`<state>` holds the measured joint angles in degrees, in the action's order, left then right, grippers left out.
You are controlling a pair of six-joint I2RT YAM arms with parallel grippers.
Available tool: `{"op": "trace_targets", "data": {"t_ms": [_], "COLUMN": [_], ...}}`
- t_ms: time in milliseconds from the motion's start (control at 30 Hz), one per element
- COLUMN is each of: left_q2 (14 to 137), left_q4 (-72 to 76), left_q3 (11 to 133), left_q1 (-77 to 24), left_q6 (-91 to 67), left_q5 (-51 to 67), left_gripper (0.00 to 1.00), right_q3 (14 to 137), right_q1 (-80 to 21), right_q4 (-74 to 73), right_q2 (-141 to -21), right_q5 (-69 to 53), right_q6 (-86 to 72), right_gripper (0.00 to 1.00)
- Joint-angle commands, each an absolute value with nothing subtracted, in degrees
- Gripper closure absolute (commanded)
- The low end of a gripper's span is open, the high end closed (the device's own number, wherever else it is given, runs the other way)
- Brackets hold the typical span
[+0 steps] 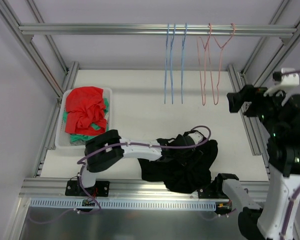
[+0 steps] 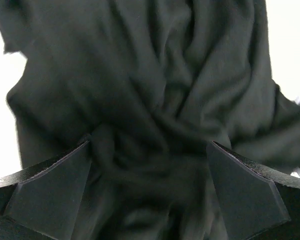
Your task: Remove the tank top from the hanger
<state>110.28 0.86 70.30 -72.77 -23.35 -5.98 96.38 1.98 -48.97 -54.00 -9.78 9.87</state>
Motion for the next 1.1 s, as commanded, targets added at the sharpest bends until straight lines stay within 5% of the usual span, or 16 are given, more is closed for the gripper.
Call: {"op": "trace_targets", "data": {"t_ms": [0,67,167,200,567,767,1067], "left_q2": [117.6,121.4,121.2,119.9,75.4,62.5,70.0], "left_q4": [-3.6,-6.6,-11.7,-16.0,-39.9,-41.6,-41.4], "left_q3": [77.2,80.8,82.0,82.1,76.4,81.0,99.2], "left_q1": [-74.8,-75.2,-76.5,-76.5,-73.1,-53.4,-18.5], "left_q6": [-22.7,-23.9,-25.7,-26.6,-33.9,-25.8,-15.9], "left_q5": [-11.8,-15.5,-21.8,-24.0,-56.2,-52.5,-29.6], "left_gripper": [0.01,0.04,0.68,1.0,1.0,1.0,1.0], "right_q3": [92.0,91.2,90.5,90.4,86.0,83.4,82.6], "right_q1": [2.2,2.2,2.1,2.1,2.1,2.1,2.1], "right_q4": [-48.3,-47.8,-47.7,-47.7,-46.8,-43.6,-40.1], "right_q2": [-46.7,-42.5,-37.8,-36.8,-30.2,-29.3,-29.4], "right_q5": [-19.8,-24.1,-25.1,-24.7,-22.1,-23.9,-26.5], "right_q6": [9.8,10.0,9.7,9.6,8.4,6.4,3.9], "right_gripper": [0.01,0.01,0.01,0.01,0.01,0.01,0.01]}}
